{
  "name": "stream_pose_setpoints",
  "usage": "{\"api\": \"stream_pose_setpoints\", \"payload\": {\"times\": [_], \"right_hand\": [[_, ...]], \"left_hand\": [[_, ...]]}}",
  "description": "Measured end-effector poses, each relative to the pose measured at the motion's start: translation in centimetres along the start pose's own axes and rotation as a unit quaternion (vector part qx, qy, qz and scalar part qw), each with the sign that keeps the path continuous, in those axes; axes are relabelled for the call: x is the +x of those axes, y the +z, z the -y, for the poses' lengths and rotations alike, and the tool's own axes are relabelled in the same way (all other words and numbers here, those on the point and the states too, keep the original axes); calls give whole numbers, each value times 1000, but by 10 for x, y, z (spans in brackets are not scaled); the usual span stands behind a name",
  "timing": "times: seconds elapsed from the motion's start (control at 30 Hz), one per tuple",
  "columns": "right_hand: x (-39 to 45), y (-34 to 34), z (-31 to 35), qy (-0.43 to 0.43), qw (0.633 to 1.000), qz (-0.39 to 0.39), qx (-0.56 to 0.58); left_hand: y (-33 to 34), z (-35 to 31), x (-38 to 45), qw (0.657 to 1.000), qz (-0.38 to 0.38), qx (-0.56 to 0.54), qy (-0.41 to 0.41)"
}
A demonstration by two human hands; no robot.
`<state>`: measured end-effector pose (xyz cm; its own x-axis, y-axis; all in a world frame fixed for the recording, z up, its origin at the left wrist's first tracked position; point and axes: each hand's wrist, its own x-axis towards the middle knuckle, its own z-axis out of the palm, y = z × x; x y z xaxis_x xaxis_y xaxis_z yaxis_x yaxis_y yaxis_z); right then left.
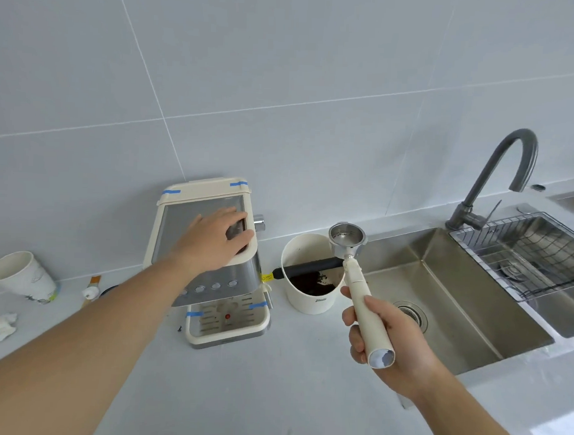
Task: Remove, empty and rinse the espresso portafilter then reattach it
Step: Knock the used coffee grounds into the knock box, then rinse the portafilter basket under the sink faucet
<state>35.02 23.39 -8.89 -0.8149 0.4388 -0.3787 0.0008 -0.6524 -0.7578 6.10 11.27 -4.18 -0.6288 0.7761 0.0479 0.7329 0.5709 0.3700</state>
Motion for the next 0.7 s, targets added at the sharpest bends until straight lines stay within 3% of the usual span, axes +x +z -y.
{"api": "stream_pose_setpoints", "payload": {"times": [0.1, 0.23, 0.43, 0.7], "right_hand": [[-2, -13, 10, 2, 1000, 7, -6], [-6, -42, 38, 4, 1000, 25, 4], [-5, -104, 86, 13, 999, 46, -4], [11, -179, 142, 24, 997, 32, -58]], "left_hand": [[1, -16, -4, 995, -8, -87, -57], [22, -78, -16, 981, -73, -174, -32], [90, -191, -20, 898, 26, -425, -114], [150, -311, 23, 843, 106, -508, -141]]}}
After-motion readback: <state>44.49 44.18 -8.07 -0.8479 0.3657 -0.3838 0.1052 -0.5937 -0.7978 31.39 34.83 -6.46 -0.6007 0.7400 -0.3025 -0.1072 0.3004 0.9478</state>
